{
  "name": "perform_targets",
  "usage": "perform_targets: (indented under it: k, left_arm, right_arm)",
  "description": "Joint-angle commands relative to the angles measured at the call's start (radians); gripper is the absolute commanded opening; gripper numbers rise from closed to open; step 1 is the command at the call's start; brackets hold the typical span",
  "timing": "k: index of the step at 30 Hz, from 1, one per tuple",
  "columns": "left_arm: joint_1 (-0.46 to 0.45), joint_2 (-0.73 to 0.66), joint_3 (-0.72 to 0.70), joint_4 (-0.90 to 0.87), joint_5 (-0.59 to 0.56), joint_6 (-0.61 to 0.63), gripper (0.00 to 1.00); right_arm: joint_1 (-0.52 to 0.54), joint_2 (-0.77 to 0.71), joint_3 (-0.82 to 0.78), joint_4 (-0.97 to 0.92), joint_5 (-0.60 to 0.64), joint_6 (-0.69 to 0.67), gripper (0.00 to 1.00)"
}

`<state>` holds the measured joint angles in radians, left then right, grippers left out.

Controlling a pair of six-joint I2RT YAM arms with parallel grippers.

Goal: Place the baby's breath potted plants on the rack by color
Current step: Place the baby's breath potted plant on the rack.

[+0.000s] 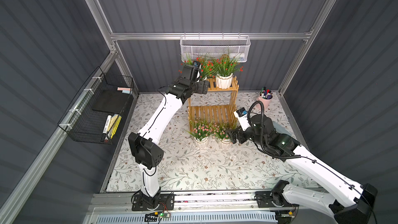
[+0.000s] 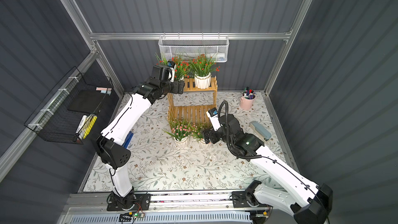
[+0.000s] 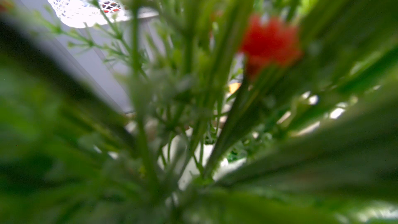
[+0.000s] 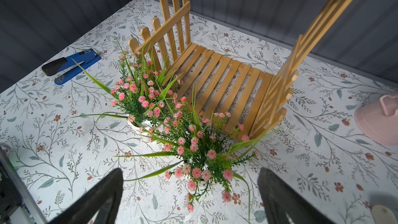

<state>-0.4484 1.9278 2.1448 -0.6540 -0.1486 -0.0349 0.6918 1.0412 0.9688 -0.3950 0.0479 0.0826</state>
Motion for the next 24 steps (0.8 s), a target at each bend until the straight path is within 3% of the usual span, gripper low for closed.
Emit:
perform_targets:
  k: [1,10,19,24]
  left_arm:
    - [0.014,0.024,0.108,0.042,0.048,0.034,0.79]
    - [0.02,0.123,0.213,0.05,0.109,0.037,0.79]
    - [0.03,0.124,0.166,0.073,0.116,0.032,0.8]
    - [0.033,0.129,0.167,0.069,0.113,0.026,0.95]
  right_arm:
    - [-0.003,-0.017,-0.001,-0.028,-0.012,0.009,0.99]
    - [-0.003,-0.018,-0.017,-0.034,-0.005,0.017,0.99]
    - [-0.002,-0.013,-0.032,-0.031,0.013,0.013,0.99]
    - [-0.002,-0.009,-0.035,-0.028,0.011,0.016,0.99]
